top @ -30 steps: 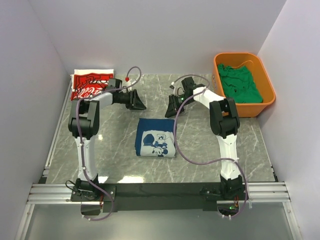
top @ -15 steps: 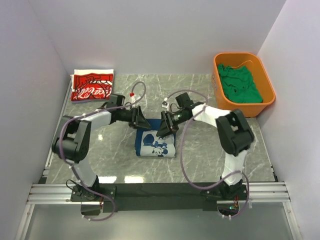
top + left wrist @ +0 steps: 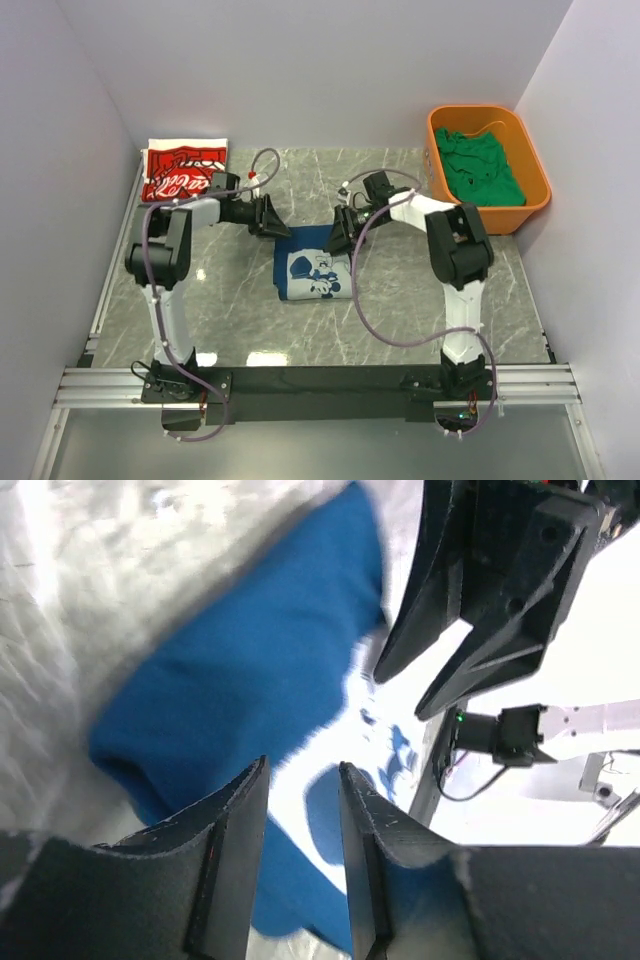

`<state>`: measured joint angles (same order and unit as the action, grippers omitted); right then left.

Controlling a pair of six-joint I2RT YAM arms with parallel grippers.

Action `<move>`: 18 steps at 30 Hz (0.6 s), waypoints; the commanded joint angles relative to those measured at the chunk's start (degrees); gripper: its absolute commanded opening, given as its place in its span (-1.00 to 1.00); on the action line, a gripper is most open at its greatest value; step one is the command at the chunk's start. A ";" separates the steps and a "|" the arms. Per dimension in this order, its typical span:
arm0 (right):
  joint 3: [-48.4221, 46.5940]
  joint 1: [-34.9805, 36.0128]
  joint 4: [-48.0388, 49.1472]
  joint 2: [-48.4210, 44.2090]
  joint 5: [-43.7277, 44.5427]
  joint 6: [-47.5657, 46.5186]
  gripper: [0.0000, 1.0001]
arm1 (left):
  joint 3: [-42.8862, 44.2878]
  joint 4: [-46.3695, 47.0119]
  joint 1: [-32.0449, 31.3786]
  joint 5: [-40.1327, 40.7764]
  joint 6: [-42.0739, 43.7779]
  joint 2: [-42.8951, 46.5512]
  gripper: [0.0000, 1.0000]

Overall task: Fold and stack the t-shirts
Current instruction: Fold the tshirt

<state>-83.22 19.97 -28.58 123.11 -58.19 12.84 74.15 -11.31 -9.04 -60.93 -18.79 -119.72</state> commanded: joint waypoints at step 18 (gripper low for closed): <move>19.59 4.74 4.33 -3.41 2.11 -6.51 -0.11 | -20.46 -3.44 -4.59 5.27 3.92 6.53 -0.18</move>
<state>-62.72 26.72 -22.37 117.82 -63.66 11.35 50.37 -12.67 -16.05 -63.57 -20.05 -110.80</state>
